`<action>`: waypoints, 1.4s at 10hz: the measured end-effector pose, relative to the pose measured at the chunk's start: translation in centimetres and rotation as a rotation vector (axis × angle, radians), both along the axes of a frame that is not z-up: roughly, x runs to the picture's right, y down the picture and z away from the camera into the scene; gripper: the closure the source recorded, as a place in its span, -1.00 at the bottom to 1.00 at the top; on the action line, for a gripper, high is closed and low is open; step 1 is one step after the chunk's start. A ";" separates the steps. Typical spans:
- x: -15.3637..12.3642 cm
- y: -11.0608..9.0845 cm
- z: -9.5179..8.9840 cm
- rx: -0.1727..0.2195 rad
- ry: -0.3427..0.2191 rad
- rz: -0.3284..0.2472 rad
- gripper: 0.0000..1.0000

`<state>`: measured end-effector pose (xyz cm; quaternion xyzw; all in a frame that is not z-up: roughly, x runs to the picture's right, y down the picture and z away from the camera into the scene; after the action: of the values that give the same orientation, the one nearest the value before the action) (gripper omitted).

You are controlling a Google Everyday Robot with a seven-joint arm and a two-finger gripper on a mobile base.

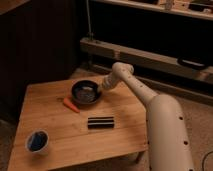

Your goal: Pick up the ceramic bowl

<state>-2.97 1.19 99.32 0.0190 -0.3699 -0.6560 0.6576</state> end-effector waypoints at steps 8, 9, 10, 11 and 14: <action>1.4 -0.9 -3.1 0.075 0.027 -0.138 1.00; 2.4 -0.7 -4.2 0.087 0.020 -0.140 1.00; 4.0 0.1 -5.4 0.096 0.000 -0.126 1.00; 5.4 1.2 -6.4 0.096 -0.029 -0.105 1.00; 9.3 2.6 -9.6 0.097 -0.122 -0.020 1.00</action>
<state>6.32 3.75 89.71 0.0870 -0.3773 -0.6772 0.6257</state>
